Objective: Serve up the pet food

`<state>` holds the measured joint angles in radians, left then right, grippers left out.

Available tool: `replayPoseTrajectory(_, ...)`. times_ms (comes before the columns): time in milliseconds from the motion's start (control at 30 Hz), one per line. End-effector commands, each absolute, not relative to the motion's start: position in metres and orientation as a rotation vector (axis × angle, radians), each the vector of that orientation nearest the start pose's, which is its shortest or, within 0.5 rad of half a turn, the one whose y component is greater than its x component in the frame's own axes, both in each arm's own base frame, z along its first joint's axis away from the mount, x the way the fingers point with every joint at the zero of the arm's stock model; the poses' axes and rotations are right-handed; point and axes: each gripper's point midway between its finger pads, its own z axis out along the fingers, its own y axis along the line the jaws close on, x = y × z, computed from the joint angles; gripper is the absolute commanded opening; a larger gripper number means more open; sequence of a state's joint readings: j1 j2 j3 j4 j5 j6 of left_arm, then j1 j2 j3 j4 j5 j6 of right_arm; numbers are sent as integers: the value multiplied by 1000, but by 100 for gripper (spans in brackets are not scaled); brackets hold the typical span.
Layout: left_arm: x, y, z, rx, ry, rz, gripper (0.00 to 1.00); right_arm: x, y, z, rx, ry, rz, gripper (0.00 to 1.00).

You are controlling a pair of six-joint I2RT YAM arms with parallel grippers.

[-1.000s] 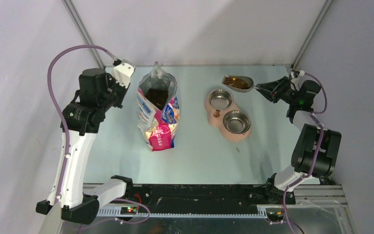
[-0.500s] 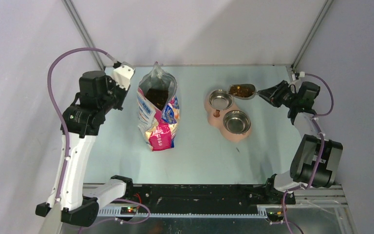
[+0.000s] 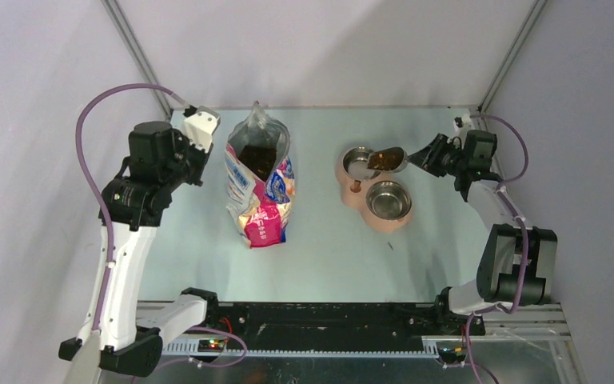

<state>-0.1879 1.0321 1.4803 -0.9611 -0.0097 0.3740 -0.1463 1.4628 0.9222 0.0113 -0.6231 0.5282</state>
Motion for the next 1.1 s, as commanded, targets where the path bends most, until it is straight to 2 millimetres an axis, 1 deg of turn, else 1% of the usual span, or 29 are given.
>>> replayPoseTrajectory(0,273,-35,350,527,1990,92,0,418,63,214,141,1970,719,0)
replayPoseTrajectory(67,273,-34,349,506,1997,93,3,417,66,211,112,1984,677,0)
replayPoseTrajectory(167,273,-33,347,494,2003,89,10,419,67,211,78,2002,599,0)
replayPoseTrajectory(267,273,-33,346,487,2005,84,13,420,70,213,33,2007,536,0)
replayPoseTrajectory(400,270,-33,347,482,2006,81,14,422,87,220,-49,1999,497,0)
replayPoseTrajectory(467,269,-33,347,481,2007,77,14,426,94,228,-90,1989,482,0)
replayPoseTrajectory(500,268,-32,347,480,2007,76,14,426,96,228,-103,1994,474,0)
replayPoseTrajectory(600,266,-32,346,476,2011,70,14,429,106,237,-181,1980,408,0)
replayPoseTrajectory(700,264,-31,344,472,2016,70,14,428,113,240,-233,1979,347,0)
replayPoseTrajectory(833,261,-30,343,469,2018,66,15,425,113,242,-282,1982,266,0)
replayPoseTrajectory(933,260,-30,342,469,2020,60,15,421,110,241,-282,1995,250,0)
replayPoseTrajectory(1067,260,-32,341,472,2022,44,15,418,110,242,-340,1991,218,0)
